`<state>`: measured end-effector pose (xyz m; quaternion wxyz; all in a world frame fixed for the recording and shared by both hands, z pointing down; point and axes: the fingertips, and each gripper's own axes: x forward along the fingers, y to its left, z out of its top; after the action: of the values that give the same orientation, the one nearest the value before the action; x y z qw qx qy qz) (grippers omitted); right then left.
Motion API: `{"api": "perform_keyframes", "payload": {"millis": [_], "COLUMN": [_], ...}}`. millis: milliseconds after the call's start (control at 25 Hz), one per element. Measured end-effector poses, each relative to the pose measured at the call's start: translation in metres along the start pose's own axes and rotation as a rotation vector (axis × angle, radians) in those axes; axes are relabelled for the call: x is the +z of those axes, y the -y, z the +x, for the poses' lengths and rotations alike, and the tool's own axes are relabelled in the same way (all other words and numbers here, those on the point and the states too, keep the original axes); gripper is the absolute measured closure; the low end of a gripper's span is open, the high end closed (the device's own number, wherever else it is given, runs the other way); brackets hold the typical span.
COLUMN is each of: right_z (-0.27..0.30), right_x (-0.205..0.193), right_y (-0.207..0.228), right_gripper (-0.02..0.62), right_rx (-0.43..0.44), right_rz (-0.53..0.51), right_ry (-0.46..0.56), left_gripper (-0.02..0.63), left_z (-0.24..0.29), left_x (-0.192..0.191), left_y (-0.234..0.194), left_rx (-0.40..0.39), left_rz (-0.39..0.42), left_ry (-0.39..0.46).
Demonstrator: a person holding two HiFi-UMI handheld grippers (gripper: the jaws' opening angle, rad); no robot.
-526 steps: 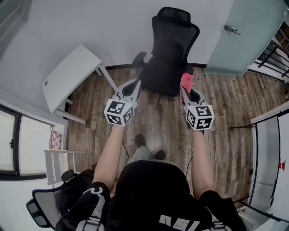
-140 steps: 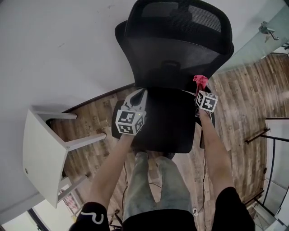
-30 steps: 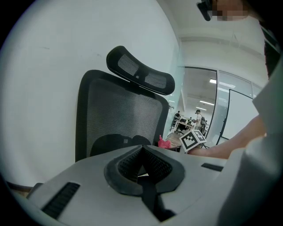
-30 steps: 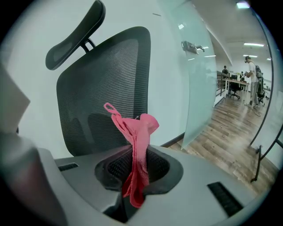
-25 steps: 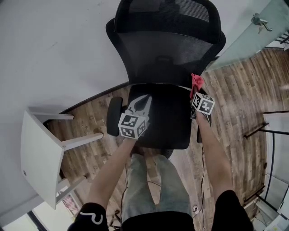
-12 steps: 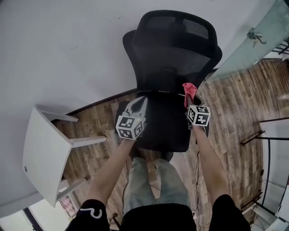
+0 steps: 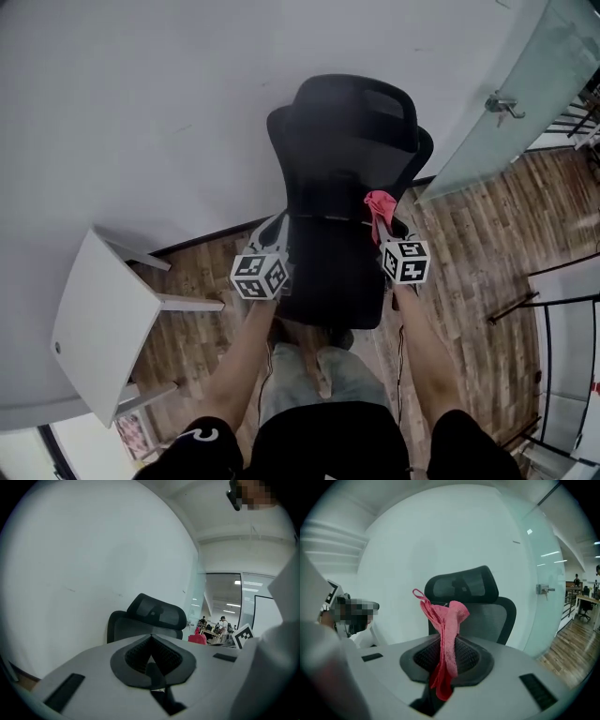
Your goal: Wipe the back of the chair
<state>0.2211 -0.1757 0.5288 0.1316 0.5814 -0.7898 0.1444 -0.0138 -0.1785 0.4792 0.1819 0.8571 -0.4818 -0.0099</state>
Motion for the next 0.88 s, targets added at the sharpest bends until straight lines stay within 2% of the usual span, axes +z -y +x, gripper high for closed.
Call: {"api": "perform_keyframes", "payload": {"millis": [520, 720, 880], "right_z": [-0.105, -0.131, -0.150], "right_x": [0.112, 0.129, 0.134], "right_y": [-0.044, -0.068, -0.086], "right_gripper": [0.520, 0.520, 0.520], "right_rx": [0.071, 0.104, 0.093], "right_rz": [-0.146, -0.154, -0.150], "right_ry": [0.086, 0.094, 0.102], "left_gripper": [0.584, 0.584, 0.583], "left_z": [-0.051, -0.075, -0.099], "left_x": [0.115, 0.134, 0.136], "left_y": [0.078, 0.085, 0.083], "left_rx": [-0.106, -0.128, -0.133], "left_rz": [0.169, 0.177, 0.175], "left_ry": [0.029, 0.043, 0.039]}}
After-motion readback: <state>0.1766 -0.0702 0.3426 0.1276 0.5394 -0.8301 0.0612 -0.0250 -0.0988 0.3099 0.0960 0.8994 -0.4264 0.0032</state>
